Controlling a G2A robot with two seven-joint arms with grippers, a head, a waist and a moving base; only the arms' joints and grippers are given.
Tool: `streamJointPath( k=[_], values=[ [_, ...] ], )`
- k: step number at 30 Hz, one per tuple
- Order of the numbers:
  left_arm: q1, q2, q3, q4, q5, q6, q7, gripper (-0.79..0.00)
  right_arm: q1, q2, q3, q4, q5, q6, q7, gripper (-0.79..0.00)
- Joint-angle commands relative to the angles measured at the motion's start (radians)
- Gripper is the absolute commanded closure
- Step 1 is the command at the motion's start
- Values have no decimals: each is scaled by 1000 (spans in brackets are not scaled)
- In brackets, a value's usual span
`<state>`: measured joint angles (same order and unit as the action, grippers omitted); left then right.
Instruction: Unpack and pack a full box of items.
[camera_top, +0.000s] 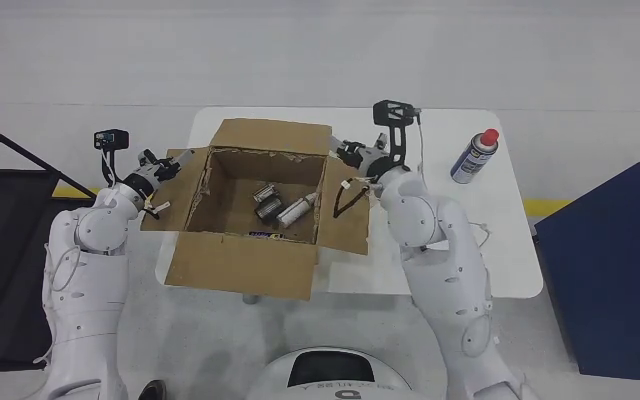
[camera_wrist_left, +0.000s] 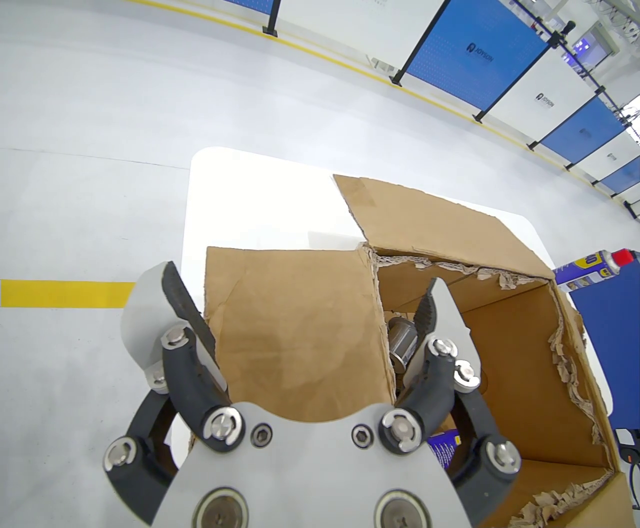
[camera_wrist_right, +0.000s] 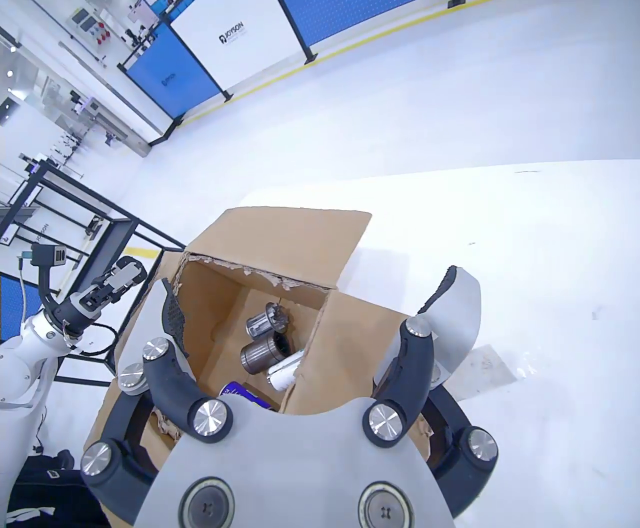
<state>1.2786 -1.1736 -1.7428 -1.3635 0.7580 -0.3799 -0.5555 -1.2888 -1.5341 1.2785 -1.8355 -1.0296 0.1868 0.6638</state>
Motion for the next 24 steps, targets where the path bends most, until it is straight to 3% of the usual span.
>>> streamJointPath(
  k=[1, 9, 12, 13, 16, 21, 24],
  values=[
    [0, 0, 0, 0, 0, 0, 0, -785, 3, 1, 6, 8, 25, -7, 10, -785],
    [0, 0, 0, 0, 0, 0, 0, -785, 3, 1, 6, 8, 25, -7, 10, -785],
    [0, 0, 0, 0, 0, 0, 0, -785, -23, 6, 27, 0, -25, 1, -66, -785],
    [0, 0, 0, 0, 0, 0, 0, -785, -37, 10, 55, -4, -1, -23, -59, -785],
    [0, 0, 0, 0, 0, 0, 0, -785, -73, 32, 156, 5, -153, -62, -104, -785],
    [0, 0, 0, 0, 0, 0, 0, -785, -125, 54, 317, 22, -220, -42, -149, -785],
    [0, 0, 0, 0, 0, 0, 0, -785, -114, 62, 352, 91, -323, 3, -170, -785]
  ],
)
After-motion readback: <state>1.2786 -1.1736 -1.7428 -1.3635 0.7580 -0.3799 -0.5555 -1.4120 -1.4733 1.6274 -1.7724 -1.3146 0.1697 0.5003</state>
